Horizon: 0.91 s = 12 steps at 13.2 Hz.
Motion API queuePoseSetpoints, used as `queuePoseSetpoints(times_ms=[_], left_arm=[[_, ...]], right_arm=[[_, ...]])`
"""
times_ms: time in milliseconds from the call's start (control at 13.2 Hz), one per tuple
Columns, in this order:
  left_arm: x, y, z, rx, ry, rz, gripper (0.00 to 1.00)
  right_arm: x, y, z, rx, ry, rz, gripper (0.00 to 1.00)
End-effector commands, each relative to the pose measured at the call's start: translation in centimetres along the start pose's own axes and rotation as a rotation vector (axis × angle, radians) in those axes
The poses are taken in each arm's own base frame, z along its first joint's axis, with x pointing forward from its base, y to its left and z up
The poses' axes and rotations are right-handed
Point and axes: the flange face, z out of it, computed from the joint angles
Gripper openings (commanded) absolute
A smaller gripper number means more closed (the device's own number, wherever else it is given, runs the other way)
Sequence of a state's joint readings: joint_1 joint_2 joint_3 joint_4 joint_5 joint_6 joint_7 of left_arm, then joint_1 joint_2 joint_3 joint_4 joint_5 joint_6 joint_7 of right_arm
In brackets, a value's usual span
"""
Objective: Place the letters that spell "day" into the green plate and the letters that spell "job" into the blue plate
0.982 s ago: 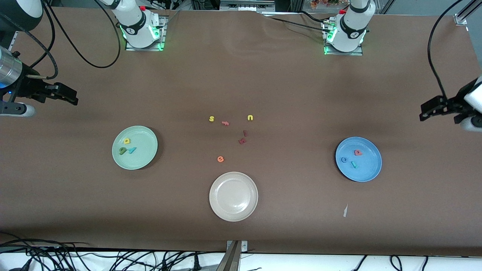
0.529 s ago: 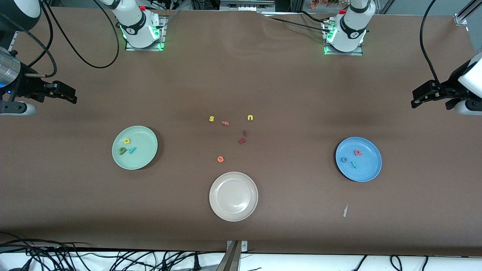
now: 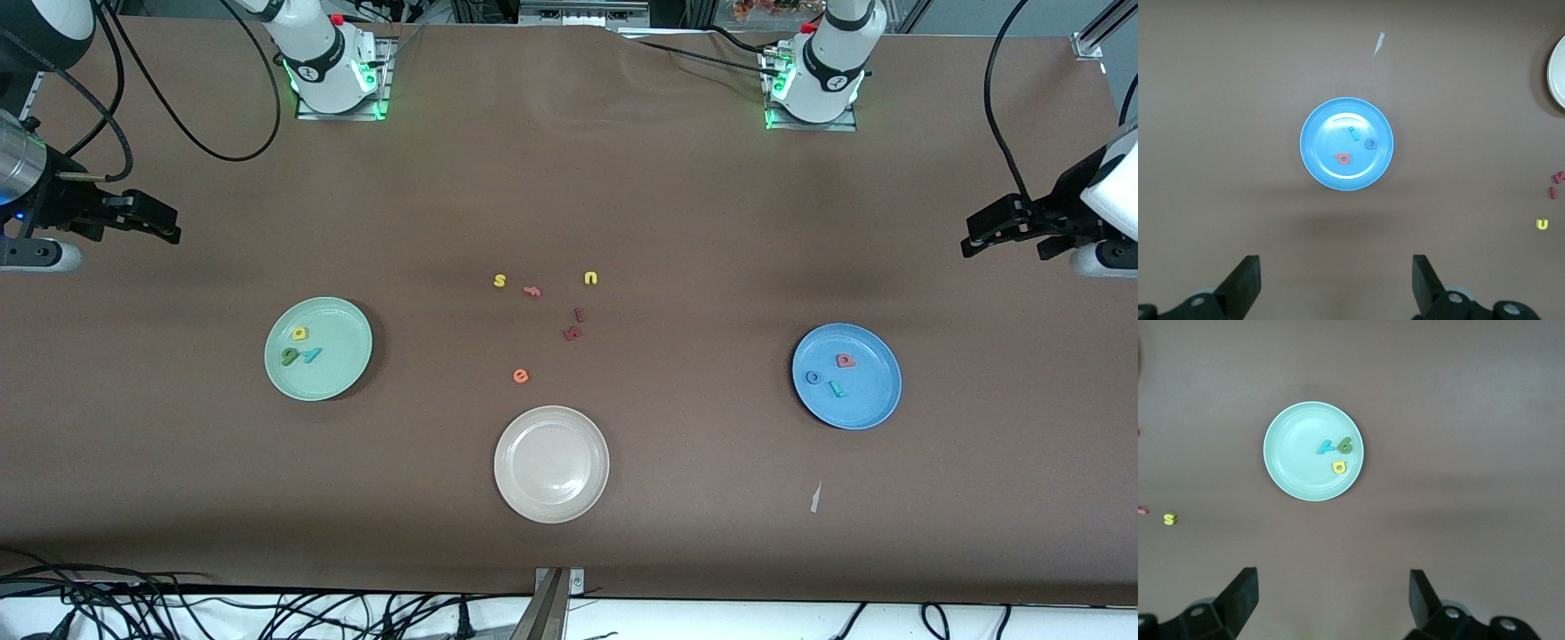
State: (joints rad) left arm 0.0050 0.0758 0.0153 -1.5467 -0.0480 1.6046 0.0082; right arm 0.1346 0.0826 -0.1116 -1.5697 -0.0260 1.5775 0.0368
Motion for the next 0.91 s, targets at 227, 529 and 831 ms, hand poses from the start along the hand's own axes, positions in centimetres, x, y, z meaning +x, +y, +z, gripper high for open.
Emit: queuePoseSetpoints(times_ms=[227,529,831], left_arm=[[0.11,-0.28,0.08,-0.007,0.006,-0.005,1.0],[0.05,-0.46,0.0,0.002,0.006,0.01,1.0],[-0.01,-0.53,-0.07,0.017,0.006,0.013,1.0]], right_arm=[[-0.25,0.26,-0.73,-0.012,-0.005,-0.007,1.0],[-0.26,0.26,-0.66,-0.012,-0.006,-0.01,1.0],[-0.21,0.35,-0.57,-0.014,-0.008,-0.01,1.0]])
